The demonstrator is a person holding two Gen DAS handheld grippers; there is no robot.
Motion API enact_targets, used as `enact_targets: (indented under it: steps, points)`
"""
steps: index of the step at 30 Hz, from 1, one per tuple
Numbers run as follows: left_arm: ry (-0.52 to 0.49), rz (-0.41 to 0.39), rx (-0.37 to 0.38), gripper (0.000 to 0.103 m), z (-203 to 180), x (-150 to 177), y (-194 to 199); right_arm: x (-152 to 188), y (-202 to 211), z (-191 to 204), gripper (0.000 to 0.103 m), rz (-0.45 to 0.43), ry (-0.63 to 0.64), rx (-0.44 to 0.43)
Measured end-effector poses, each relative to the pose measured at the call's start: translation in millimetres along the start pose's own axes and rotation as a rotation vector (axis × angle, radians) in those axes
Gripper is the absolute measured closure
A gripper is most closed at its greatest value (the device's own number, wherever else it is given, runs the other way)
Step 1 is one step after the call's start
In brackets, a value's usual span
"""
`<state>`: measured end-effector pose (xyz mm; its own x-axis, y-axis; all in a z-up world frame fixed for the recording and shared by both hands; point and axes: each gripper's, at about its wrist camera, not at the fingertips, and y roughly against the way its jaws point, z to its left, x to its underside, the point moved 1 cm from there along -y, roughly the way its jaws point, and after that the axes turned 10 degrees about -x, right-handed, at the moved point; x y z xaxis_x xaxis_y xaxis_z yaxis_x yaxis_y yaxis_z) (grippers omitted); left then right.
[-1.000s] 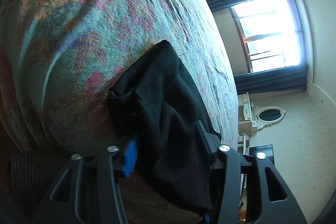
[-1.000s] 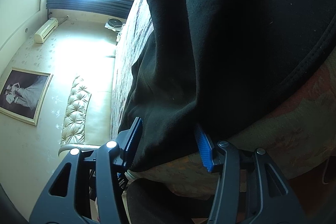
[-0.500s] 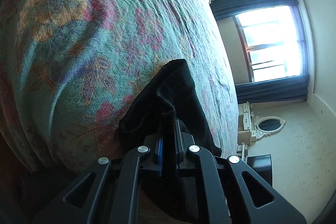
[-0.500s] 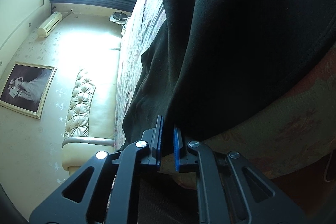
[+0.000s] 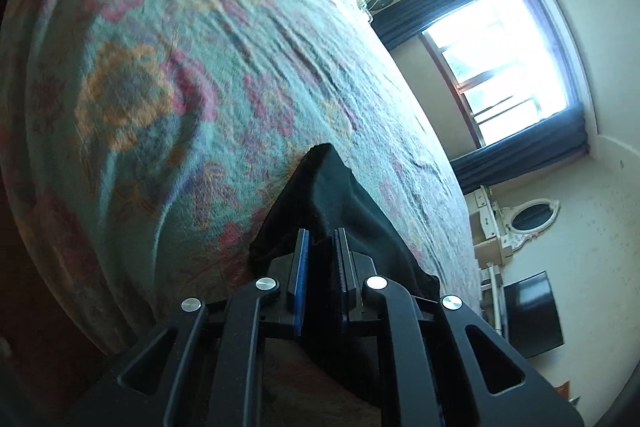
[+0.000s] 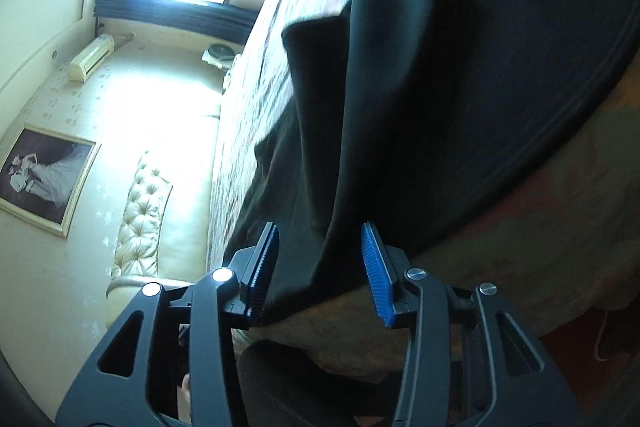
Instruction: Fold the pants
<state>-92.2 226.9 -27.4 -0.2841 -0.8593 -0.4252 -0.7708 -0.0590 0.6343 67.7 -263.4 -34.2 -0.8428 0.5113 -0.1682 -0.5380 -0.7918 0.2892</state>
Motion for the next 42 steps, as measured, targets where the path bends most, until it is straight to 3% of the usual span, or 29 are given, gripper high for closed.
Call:
enact_targets:
  steps: [2, 6, 7, 9, 12, 14, 16, 20, 23, 24, 27, 33, 42]
  points:
    - [-0.064, -0.061, 0.0, 0.08, -14.4, -0.9, 17.7, -34.6, 29.2, -2.5, 0.061, -0.121, -0.013, 0.008]
    - [-0.186, -0.034, 0.13, 0.044, -68.0, 11.9, 24.5, -119.0, 89.0, -11.3, 0.055, -0.386, -0.034, 0.045]
    - [-0.204, 0.004, 0.183, 0.035, -84.1, 20.4, 20.6, -140.3, 98.9, -16.4, 0.052, -0.426, -0.048, 0.042]
    - [-0.209, 0.115, 0.29, 0.028, -118.3, 42.9, 3.9, -179.6, 112.2, -28.3, 0.051, -0.497, -0.066, 0.065]
    - [-0.162, 0.365, 0.408, 0.024, -157.8, 93.3, -31.6, -232.1, 114.7, -51.8, 0.051, -0.509, -0.089, 0.153]
    - [-0.131, 0.526, 0.433, 0.024, -179.2, 136.9, -55.7, -258.4, 113.3, -71.0, 0.051, -0.512, -0.137, 0.161]
    - [-0.146, 0.638, 0.429, 0.024, -197.3, 176.0, -72.4, -279.5, 110.1, -89.1, 0.051, -0.506, -0.181, 0.192]
    - [-0.239, 0.745, 0.433, 0.024, -236.4, 239.9, -85.2, -301.5, 93.8, -111.4, 0.052, -0.472, -0.209, 0.233]
    - [-0.275, 0.765, 0.475, 0.024, -264.8, 276.7, -87.5, -316.7, 80.8, -106.1, 0.052, -0.432, -0.131, 0.244]
    - [-0.283, 0.762, 0.488, 0.024, -271.3, 286.8, -88.7, -320.2, 77.4, -106.0, 0.058, -0.42, -0.123, 0.257]
    - [-0.269, 0.754, 0.486, 0.024, -284.9, 309.6, -102.9, -322.8, 68.8, -115.5, 0.095, -0.392, -0.144, 0.265]
    - [-0.181, 0.755, 0.444, 0.024, -290.1, 330.4, -123.9, -315.2, 86.5, -108.1, 0.096, -0.406, -0.135, 0.134]
    - [-0.124, 0.665, 0.406, 0.023, -289.0, 335.6, -128.8, -306.3, 132.3, -19.0, 0.097, -0.422, 0.03, -0.022]
